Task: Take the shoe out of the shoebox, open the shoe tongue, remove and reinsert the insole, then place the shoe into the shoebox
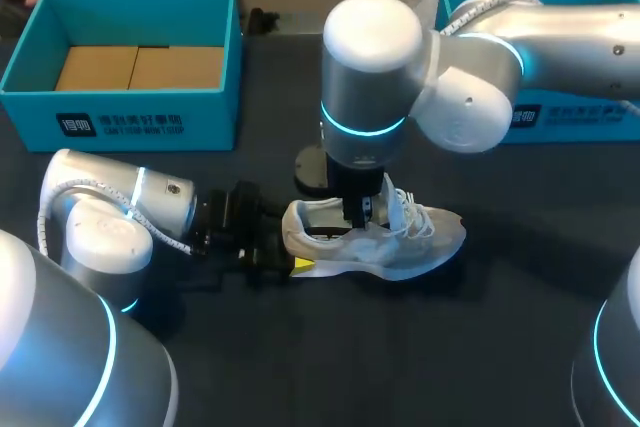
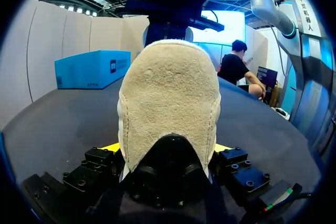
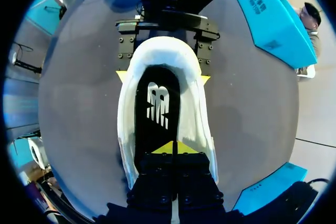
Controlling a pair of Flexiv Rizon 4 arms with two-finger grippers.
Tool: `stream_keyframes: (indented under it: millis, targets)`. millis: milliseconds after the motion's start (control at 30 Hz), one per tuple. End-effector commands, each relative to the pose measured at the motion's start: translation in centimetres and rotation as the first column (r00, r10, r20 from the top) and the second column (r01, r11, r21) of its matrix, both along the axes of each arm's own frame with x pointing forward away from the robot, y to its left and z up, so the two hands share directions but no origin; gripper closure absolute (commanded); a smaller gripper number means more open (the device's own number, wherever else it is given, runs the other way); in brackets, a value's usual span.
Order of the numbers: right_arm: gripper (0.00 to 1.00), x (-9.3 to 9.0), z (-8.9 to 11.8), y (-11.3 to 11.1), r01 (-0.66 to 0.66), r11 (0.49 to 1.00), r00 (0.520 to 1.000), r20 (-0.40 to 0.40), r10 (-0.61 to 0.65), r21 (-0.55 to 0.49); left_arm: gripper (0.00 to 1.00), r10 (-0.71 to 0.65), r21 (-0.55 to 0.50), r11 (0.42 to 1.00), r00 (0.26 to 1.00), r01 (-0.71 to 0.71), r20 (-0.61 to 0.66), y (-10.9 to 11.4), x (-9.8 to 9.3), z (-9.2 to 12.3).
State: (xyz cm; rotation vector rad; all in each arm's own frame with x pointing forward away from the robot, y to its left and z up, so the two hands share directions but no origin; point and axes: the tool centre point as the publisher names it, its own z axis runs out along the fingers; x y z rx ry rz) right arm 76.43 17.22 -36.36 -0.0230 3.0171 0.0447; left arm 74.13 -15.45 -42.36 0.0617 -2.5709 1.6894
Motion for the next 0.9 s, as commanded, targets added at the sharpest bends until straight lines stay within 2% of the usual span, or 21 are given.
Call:
stream_keyframes:
  millis: [33,467,700,900]
  targets:
    - [1.0,0.0,-0.1,0.2,0.0,1.0,1.0,0.001,0.0,-0.003,1.0,-0.001,0.002,1.0,1.0,0.001,0.0,0.0,0.0,0.0]
    - [1.0,0.0,-0.1,0.2,0.0,1.0,1.0,0.001,0.0,-0.003,1.0,-0.001,0.002,1.0,1.0,0.001,0.0,0.0,0.0,0.0]
    - [1.0,-0.7,-1.0,-0.5,-0.04,0.999,0.999,-0.025,0.04,-0.019,1.0,-0.001,0.002,1.0,1.0,0.001,0.0,0.0,0.0,0.0]
    - [1.0,-0.3,-1.7,-0.8,-0.068,0.997,0.997,-0.041,0.067,-0.031,1.0,-0.001,0.002,1.0,1.0,0.001,0.0,0.0,0.0,0.0]
